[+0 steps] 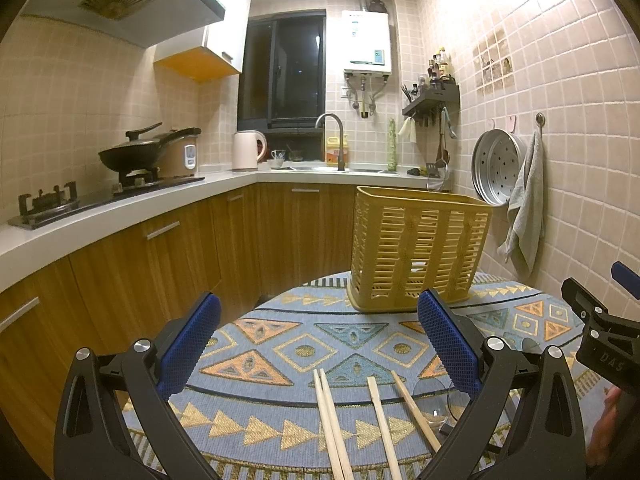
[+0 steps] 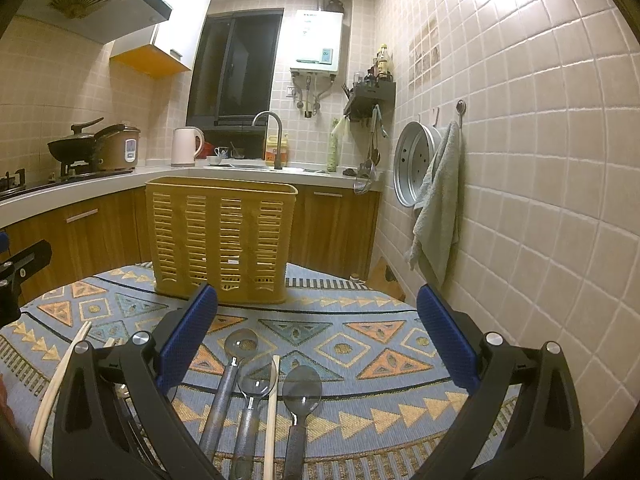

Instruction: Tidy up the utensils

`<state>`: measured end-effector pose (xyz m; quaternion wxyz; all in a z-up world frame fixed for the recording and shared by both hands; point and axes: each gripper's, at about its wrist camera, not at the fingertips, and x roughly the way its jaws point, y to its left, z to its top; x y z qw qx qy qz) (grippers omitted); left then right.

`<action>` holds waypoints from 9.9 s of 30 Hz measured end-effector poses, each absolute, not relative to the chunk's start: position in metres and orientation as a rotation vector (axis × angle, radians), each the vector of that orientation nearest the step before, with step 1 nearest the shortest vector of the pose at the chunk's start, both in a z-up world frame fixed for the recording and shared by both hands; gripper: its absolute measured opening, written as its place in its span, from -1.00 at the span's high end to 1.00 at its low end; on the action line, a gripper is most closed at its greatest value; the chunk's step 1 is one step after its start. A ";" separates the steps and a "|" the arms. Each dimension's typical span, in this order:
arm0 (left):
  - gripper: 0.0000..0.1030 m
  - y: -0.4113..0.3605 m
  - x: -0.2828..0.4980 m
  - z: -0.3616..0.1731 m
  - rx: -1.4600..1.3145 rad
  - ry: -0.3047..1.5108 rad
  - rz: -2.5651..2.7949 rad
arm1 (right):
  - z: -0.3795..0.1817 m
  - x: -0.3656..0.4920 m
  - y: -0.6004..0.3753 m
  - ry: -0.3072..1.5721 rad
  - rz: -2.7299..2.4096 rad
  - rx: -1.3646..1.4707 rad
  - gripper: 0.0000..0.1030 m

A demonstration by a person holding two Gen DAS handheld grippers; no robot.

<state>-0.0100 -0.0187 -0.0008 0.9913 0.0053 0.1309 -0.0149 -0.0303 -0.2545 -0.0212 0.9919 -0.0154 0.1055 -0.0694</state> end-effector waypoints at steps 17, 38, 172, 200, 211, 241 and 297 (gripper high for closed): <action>-0.36 0.037 0.030 -0.013 -0.144 0.728 -0.111 | -0.028 0.002 -0.246 0.558 0.037 -0.020 -0.76; 0.30 -0.013 0.064 -0.052 0.045 1.135 -0.235 | -0.053 0.021 -0.176 1.159 0.562 -0.247 0.18; 0.34 -0.048 0.079 -0.052 -0.186 1.244 -0.400 | -0.040 0.045 -0.308 1.135 0.270 0.246 0.38; 0.85 -0.057 0.084 -0.060 -0.118 1.247 -0.389 | -0.070 0.069 -0.262 1.351 0.201 0.103 0.80; 0.94 -0.047 0.079 -0.060 -0.181 1.229 -0.408 | -0.068 0.058 -0.257 1.349 0.235 0.073 0.82; 0.94 -0.040 0.093 0.144 -0.284 0.466 -0.525 | 0.116 0.064 -0.271 0.704 0.478 0.256 0.96; 0.60 -0.046 0.164 0.093 -0.170 0.204 -0.234 | 0.097 0.176 -0.265 0.722 0.321 0.142 -0.05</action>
